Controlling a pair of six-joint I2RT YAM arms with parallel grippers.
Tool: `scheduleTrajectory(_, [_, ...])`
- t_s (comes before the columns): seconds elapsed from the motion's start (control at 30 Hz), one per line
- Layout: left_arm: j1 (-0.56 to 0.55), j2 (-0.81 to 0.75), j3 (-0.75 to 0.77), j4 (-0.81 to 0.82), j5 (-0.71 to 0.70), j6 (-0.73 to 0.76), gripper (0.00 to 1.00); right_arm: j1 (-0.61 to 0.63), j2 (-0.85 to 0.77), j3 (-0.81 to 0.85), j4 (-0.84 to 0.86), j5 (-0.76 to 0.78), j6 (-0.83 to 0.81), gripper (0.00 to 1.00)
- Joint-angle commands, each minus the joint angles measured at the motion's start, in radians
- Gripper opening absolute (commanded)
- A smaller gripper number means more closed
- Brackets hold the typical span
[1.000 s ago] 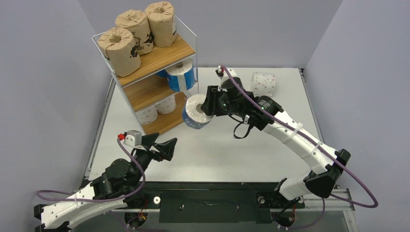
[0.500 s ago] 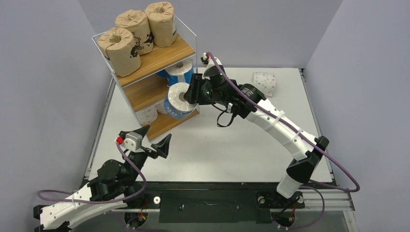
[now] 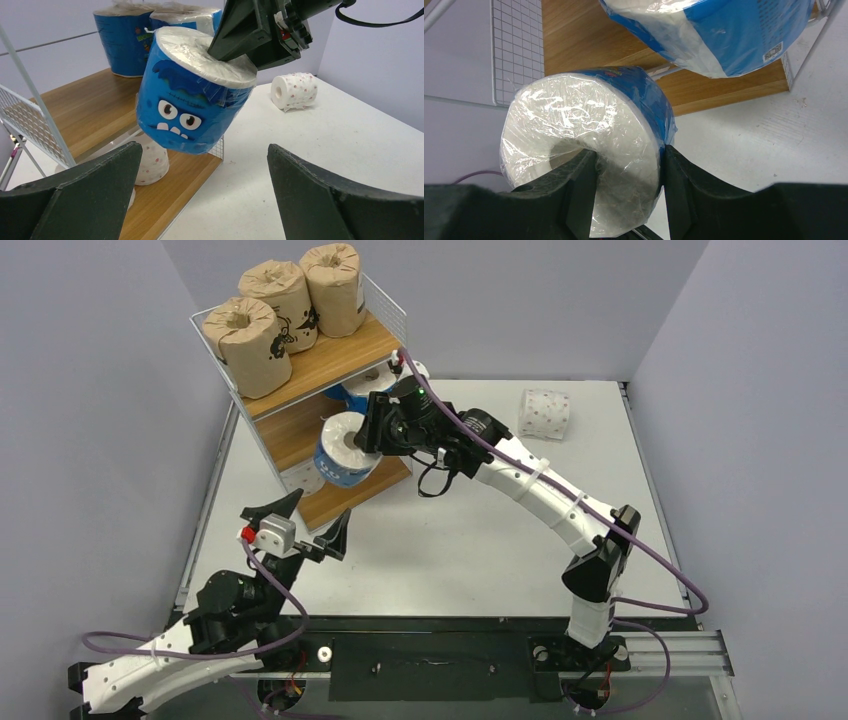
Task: Place and organize the paper towels onto the shelf
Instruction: Place the paper towel on the shelf.
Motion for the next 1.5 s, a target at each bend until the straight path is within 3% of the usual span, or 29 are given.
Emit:
scheduleTrajectory(0.0, [-0.005,0.058,0.015,0.108,-0.037,0.027,0.96,0.006,-0.008,0.085,0.105,0.017,0.039,0.35])
scheduleTrajectory(0.57, [0.000,0.224,-0.026,0.376,-0.157,0.084,0.96,0.016,0.073,0.175,0.122,0.008,0.080,0.35])
scheduleTrajectory(1.0, [0.065,0.382,-0.022,0.552,-0.206,0.091,0.97,0.019,0.108,0.198,0.136,-0.003,0.095,0.36])
scheduleTrajectory(1.23, [0.145,0.445,0.003,0.546,-0.205,0.013,1.00,0.021,0.110,0.197,0.143,-0.037,0.099,0.37])
scheduleTrajectory(1.47, [0.217,0.484,0.033,0.515,-0.183,-0.058,0.89,0.019,0.106,0.197,0.142,-0.048,0.100,0.40])
